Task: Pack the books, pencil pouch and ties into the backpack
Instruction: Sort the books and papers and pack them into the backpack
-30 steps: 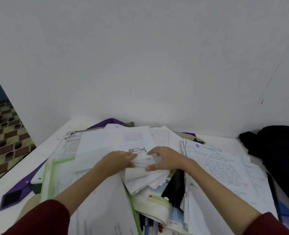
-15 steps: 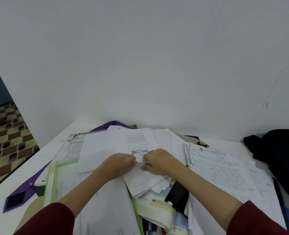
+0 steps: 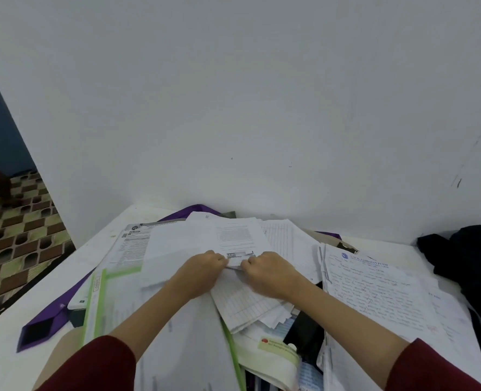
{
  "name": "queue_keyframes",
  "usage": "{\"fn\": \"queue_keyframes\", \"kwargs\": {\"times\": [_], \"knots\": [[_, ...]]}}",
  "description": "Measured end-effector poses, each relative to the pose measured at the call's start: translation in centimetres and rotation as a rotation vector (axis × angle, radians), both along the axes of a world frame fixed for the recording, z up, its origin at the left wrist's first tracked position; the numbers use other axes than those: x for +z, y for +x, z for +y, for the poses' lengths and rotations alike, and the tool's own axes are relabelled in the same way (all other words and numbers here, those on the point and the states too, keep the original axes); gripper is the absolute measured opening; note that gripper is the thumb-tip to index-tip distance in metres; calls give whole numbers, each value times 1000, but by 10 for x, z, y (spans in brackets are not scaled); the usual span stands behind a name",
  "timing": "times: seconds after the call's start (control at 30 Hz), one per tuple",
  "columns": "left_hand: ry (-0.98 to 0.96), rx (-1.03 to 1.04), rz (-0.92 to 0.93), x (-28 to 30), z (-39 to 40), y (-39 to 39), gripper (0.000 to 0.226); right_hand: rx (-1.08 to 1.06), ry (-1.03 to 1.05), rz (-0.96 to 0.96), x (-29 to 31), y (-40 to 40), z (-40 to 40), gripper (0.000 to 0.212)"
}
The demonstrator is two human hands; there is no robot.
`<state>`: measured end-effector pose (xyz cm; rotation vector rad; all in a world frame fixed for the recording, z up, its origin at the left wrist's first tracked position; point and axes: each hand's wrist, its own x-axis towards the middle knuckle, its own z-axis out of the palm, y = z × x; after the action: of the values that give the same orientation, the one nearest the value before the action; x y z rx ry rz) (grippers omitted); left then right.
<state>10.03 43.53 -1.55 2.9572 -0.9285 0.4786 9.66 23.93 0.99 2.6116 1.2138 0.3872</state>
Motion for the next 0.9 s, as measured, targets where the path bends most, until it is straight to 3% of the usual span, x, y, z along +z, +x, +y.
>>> {"fn": "queue_keyframes", "kwargs": {"times": [0.1,0.27,0.37,0.43,0.53,0.6,0.67,0.73,0.8,0.87,0.9], "knots": [[-109,-5,-113,12,-6,5,26,-103,170,-1,6,2,-3,20],[-379,50,-186,49,-25,11,25,-289,274,48,41,16,-5,36],[-524,-65,-367,59,-36,2,19,-387,320,10,69,26,-10,37],[-713,-15,-181,62,-47,-11,27,-435,450,12,85,31,-16,30],[-1240,244,542,71,-59,-16,41,-495,663,77,107,28,-23,16],[-1629,246,950,77,-55,-7,59,-486,736,168,114,18,-23,23],[-1883,166,1165,81,-48,2,72,-470,691,291,115,3,-19,29],[-1871,149,1257,83,-47,6,75,-448,597,397,105,-9,-11,29],[-1838,233,1233,80,-57,7,56,-408,530,467,90,-20,-4,30],[-1890,430,1070,73,-66,9,19,-371,508,613,76,-27,-3,33],[-1878,559,947,68,-66,12,15,-363,507,710,70,-28,-5,36]]}}
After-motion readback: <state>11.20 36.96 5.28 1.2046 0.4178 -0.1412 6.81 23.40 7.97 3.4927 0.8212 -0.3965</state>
